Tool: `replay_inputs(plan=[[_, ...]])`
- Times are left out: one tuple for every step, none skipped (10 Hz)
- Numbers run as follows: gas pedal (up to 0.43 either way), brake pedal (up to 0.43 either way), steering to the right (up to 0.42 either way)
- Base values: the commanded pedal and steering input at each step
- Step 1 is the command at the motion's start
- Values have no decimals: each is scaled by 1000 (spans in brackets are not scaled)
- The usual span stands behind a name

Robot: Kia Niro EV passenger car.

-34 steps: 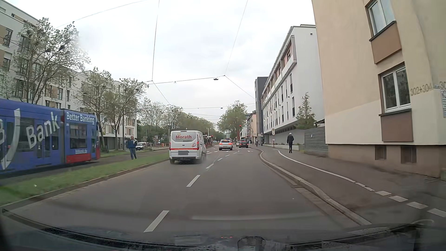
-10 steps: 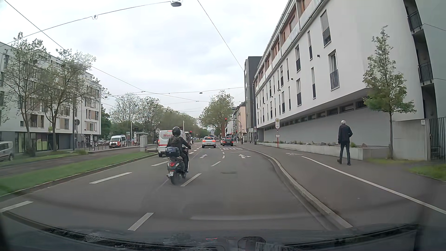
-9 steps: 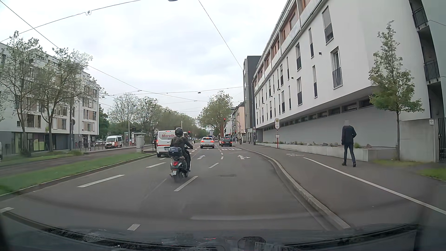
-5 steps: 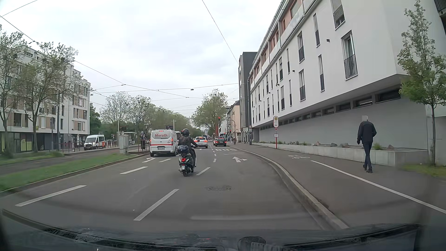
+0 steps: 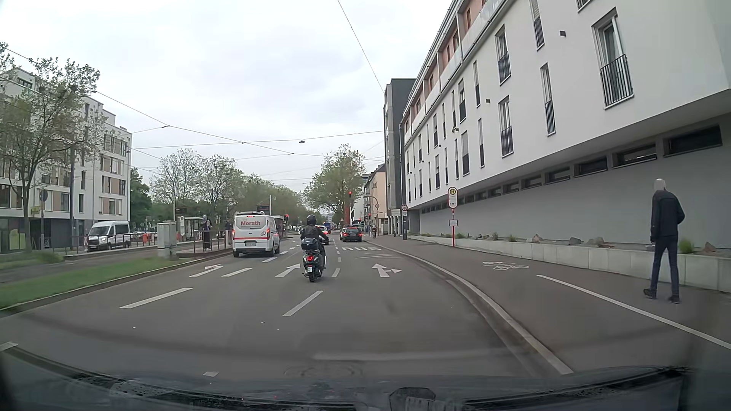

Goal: Follow the waypoints while adhering to traffic rules and regulations

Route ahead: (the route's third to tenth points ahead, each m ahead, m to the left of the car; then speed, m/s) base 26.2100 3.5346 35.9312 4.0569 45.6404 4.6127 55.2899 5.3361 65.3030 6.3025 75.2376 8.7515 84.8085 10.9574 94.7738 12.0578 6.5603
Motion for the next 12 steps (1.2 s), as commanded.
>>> replay_inputs(plan=[[0,0,10],[0,0,9],[0,0,9],[0,0,6],[0,0,4],[0,0,0],[0,0,-2],[0,0,-2],[0,0,-2],[0,0,-5],[0,0,-7],[0,0,-8]])
